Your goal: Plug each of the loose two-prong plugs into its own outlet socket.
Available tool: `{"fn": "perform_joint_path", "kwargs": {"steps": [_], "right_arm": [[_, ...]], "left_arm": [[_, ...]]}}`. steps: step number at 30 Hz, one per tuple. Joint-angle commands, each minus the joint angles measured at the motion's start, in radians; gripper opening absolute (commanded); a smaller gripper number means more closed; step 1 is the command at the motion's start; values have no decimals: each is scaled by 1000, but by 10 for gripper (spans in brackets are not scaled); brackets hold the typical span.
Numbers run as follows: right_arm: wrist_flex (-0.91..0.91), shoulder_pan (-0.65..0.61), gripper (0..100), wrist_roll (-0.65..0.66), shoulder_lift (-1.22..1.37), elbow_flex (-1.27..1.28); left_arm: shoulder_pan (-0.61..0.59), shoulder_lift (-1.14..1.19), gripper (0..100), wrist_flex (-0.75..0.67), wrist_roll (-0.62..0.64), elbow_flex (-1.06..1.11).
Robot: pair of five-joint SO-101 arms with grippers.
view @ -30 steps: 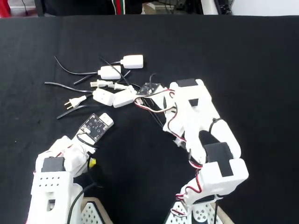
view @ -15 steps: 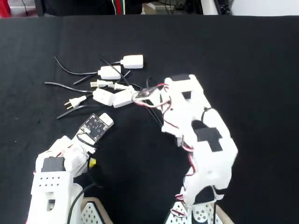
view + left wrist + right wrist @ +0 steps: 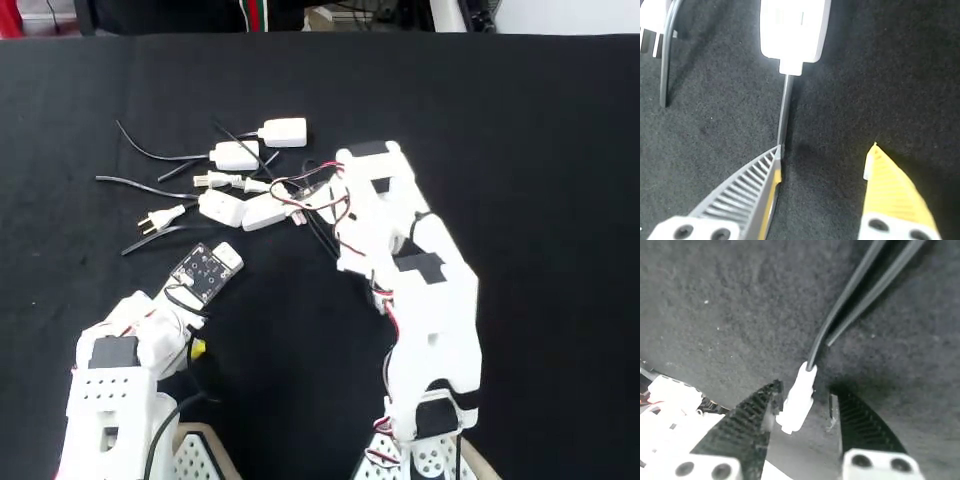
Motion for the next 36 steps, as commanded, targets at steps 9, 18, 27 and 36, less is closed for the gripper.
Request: {"fn": "perform_joint_path", "kwargs": {"steps": [9,18,27,36], "right_arm": [[-37,-43,41,-37,54,-28],[-86,-41,12,-104,45,-36],[-54,6,12,-144,-246,-7],[-333,18,12,-295,-702,314]], "left_arm": [[5,-9,267,-11,-9,2],[5,-9,267,-11,-9,2],[8,-9,267,-11,-9,2],[7,-9,267,-11,-9,2]]}}
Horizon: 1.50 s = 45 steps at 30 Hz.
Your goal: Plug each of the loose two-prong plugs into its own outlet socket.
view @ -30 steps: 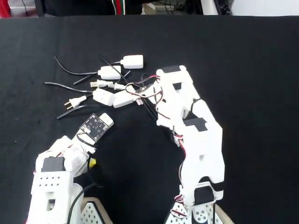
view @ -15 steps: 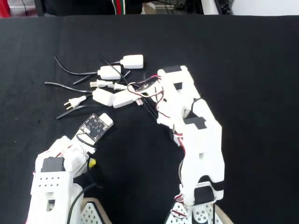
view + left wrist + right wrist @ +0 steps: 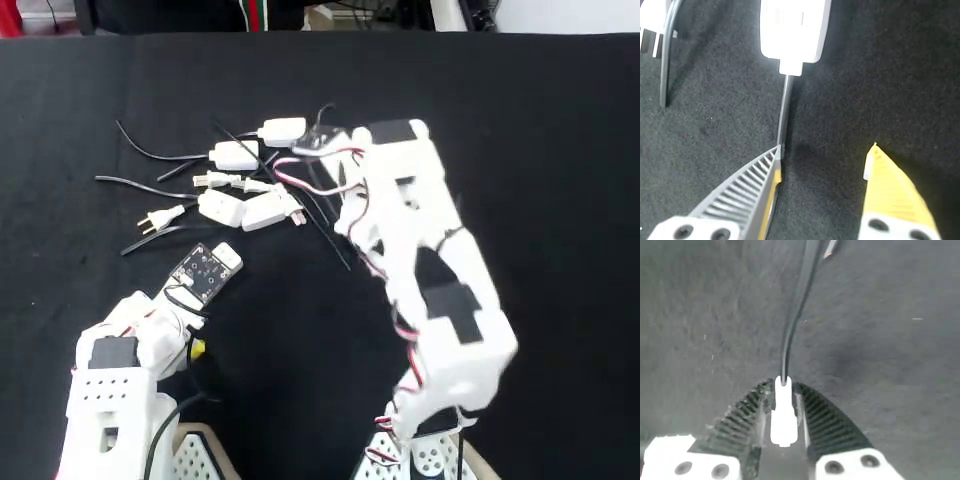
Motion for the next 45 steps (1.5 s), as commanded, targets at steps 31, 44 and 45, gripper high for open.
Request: {"fn": "perform_joint_path", "kwargs": {"steps": [31,44,45], "right_arm": [[-1313,-440,11,-732,-694,947],[-1366,-473,11,-758,-826,987],[-1366,-473,11,-758,-871,1004]], "left_arm": [[48,-430,269,26,301,77],[148,-631,295,-175,514,183],[160,-635,295,-175,514,185]]}}
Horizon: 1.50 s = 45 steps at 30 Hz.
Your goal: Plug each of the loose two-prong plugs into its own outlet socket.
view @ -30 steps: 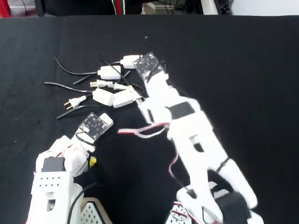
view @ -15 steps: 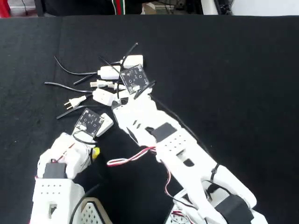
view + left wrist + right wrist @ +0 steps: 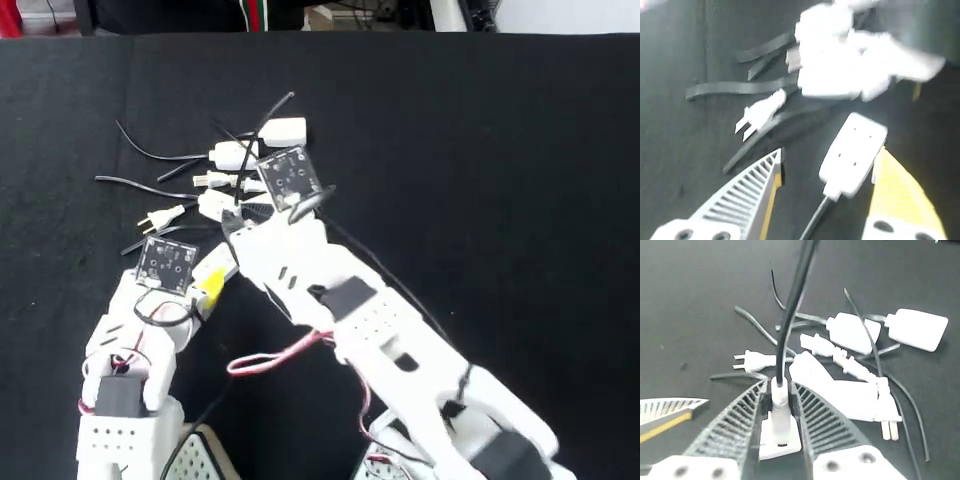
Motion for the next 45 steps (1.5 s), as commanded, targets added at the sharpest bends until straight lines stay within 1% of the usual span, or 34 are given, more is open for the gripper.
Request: {"fn": "perform_joint_path", "kwargs": {"steps": [1,5,9,12,17,22,25,34,36,39,43,45], "right_arm": [[-17,-9,11,-11,-159,35],[-15,-51,11,-68,-338,122],[-14,-107,11,-72,-437,199],[-14,-109,11,-72,-438,206],[60,-110,11,-72,-432,202],[189,-110,12,-72,-432,156],[244,-110,12,-72,-432,133],[282,-110,12,-63,-427,128],[285,-110,12,-48,-427,128],[331,-112,12,-31,-426,110],[358,-112,12,-29,-424,85],[351,-110,12,-25,-424,85]], "left_arm": [[56,-23,295,-37,17,19],[110,-23,293,-92,21,19],[133,-23,297,-143,95,19],[131,-23,297,-147,104,19],[130,-23,293,-149,104,16],[71,-23,293,-192,106,19],[61,-23,293,-192,106,19],[53,-23,293,-195,106,16],[31,-23,293,-198,106,16],[4,-23,293,-196,106,16],[10,-23,294,-190,106,19],[7,-21,296,-158,98,18]]}}
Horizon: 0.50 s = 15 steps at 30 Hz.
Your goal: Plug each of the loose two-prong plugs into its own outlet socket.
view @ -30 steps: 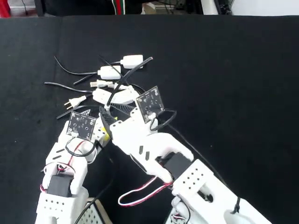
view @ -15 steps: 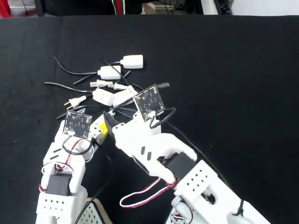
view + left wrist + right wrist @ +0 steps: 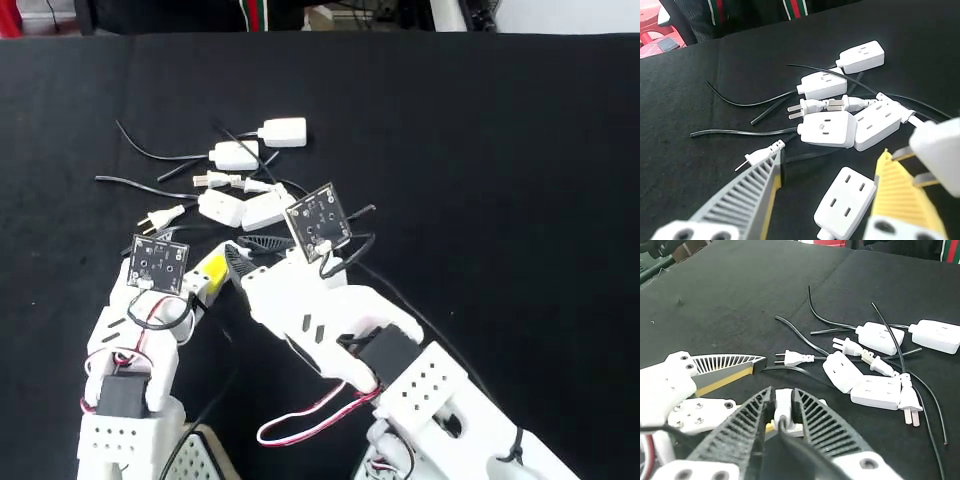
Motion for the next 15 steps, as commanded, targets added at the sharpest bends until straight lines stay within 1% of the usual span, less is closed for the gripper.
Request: {"fn": "perform_joint_path", "kwargs": {"steps": [1,2,4,7,9,11,15], "right_arm": [[17,-12,12,32,13,-28],[11,-12,12,52,13,-28],[-9,-12,12,78,18,-27],[-9,11,11,103,71,-45],[-12,15,11,117,139,-71],[-55,20,11,141,229,-101],[-120,20,11,198,414,-166]], "left_arm": [[-21,-14,296,28,0,12],[-27,-14,296,66,-2,-1],[-79,-14,296,153,-40,-30],[-185,-14,293,275,-144,-74],[-255,-14,293,334,-181,-94],[-323,-15,293,362,-183,-102],[-427,-15,293,368,-186,-87]]}}
